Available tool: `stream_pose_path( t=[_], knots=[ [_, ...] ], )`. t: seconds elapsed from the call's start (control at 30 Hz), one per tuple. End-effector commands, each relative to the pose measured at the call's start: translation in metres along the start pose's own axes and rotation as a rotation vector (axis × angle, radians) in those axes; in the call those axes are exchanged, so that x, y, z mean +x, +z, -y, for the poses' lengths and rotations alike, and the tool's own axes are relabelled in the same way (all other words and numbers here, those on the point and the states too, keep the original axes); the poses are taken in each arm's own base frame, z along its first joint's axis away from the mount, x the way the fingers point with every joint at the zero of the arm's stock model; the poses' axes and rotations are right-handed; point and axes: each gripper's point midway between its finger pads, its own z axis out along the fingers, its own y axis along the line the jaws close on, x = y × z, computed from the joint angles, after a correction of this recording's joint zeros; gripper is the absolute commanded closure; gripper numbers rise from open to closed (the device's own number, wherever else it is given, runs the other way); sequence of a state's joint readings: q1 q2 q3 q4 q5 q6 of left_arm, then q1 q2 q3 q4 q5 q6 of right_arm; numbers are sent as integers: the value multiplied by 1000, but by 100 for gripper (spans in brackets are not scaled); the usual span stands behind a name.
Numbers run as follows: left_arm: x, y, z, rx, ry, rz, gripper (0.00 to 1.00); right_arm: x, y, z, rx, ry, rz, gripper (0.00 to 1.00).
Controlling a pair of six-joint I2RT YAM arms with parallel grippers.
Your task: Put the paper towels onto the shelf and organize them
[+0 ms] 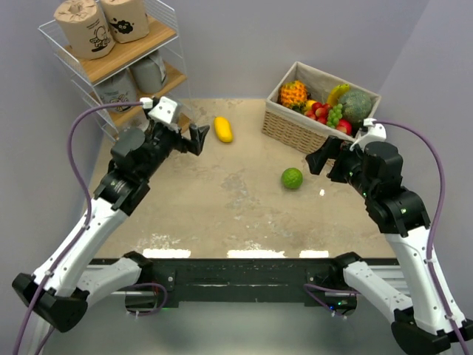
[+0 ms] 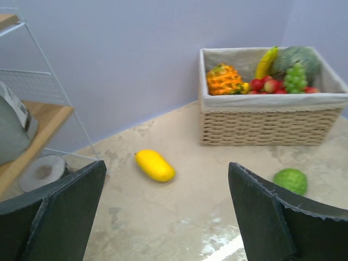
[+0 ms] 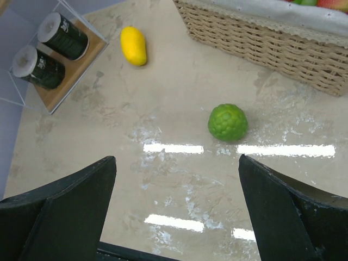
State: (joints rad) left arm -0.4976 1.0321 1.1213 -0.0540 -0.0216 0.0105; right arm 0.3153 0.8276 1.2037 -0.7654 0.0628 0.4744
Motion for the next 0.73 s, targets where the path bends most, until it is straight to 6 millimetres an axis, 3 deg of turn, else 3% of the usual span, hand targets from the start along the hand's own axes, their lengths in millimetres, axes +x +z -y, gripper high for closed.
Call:
stream_pose_path(
  t=[0.0,0.17,0.4,0.7],
  knots=[
    [18,-26,21,94,-135,-38,0,-35,-22,-13,-43,5,124,1],
    [30,-47,38,159,-252,-34,0,-39,-32,-25,-125,-14,157,1],
    [19,-68,53,245,-316,40,0,-45,-39,-43,-221,1,185,1],
    [11,-76,61,293,-337,54,0,-40,-34,-33,-168,35,168,1]
  ],
)
